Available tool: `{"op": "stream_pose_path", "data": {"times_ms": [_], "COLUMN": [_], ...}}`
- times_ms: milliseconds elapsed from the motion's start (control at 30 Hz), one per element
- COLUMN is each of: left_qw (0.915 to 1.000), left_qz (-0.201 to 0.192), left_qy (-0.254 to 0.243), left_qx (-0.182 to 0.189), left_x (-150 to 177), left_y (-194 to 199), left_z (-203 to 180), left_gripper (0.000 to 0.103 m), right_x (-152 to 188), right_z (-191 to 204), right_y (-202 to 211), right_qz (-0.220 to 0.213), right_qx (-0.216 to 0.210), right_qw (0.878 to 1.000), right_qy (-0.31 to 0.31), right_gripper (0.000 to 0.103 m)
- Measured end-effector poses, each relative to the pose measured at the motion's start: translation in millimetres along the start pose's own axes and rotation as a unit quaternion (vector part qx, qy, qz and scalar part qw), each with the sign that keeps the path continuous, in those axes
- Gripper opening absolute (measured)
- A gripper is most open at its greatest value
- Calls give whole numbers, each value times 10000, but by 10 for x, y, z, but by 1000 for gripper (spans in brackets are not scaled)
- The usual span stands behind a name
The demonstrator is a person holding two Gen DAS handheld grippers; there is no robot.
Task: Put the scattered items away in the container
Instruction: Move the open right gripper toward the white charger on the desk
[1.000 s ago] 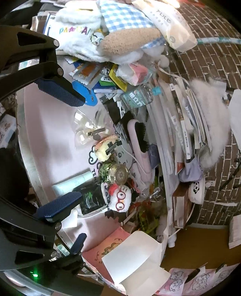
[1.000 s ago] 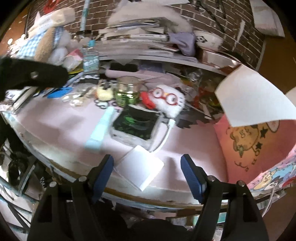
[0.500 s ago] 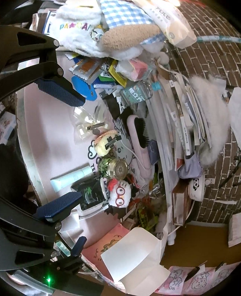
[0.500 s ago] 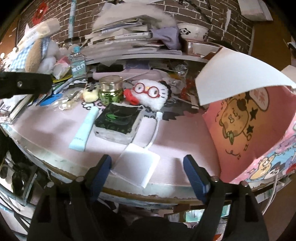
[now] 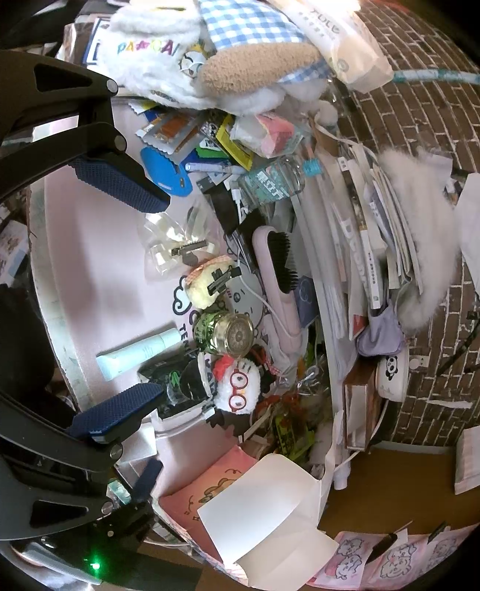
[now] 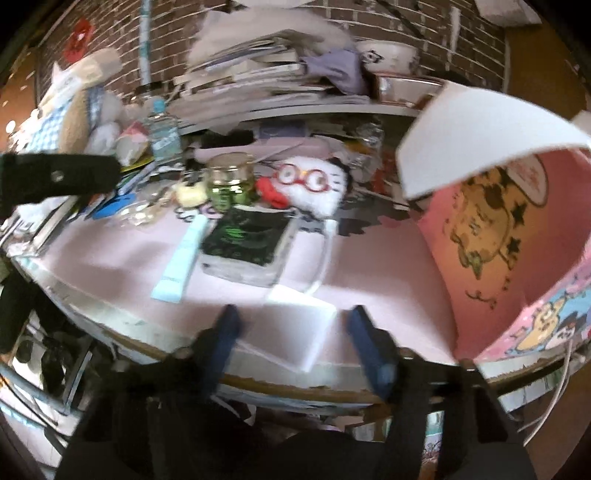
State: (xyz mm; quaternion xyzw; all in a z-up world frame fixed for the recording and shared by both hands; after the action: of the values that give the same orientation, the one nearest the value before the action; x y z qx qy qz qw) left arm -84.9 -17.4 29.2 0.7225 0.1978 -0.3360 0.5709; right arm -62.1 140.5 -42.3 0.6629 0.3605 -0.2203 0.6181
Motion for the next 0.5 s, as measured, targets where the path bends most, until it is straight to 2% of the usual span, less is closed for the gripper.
{"op": "stream_pose_path", "data": {"times_ms": [300,500], "left_qw": [10000,10000], "left_qz": [-9,-15], "left_qy": [48,53], "left_qx": [-9,-23], "left_x": [0,6], "left_y": [-16,-13], "left_z": [1,11], "left_gripper": [92,92], "right_x": [-15,-87], "right_z": [-46,-43], "right_y": [-5,66], "right_qz": [17,-179], "right_qx": [-132,-46], "right_qw": [9999,9998], "right_qy": [-102,-57], "right_gripper": [46,44]}}
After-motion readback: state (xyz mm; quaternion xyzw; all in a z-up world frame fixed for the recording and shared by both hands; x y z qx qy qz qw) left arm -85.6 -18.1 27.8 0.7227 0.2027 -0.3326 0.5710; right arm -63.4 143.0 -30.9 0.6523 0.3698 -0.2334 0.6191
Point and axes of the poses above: each gripper's, at about its wrist camera, not at the fingertips, and y roughly against the way its jaws point, z to its left, x to its underside, the point moved 1 cm from there along -y, roughly the way its jaws point, and after that the axes turned 10 degrees about x, right-handed, at the moved point
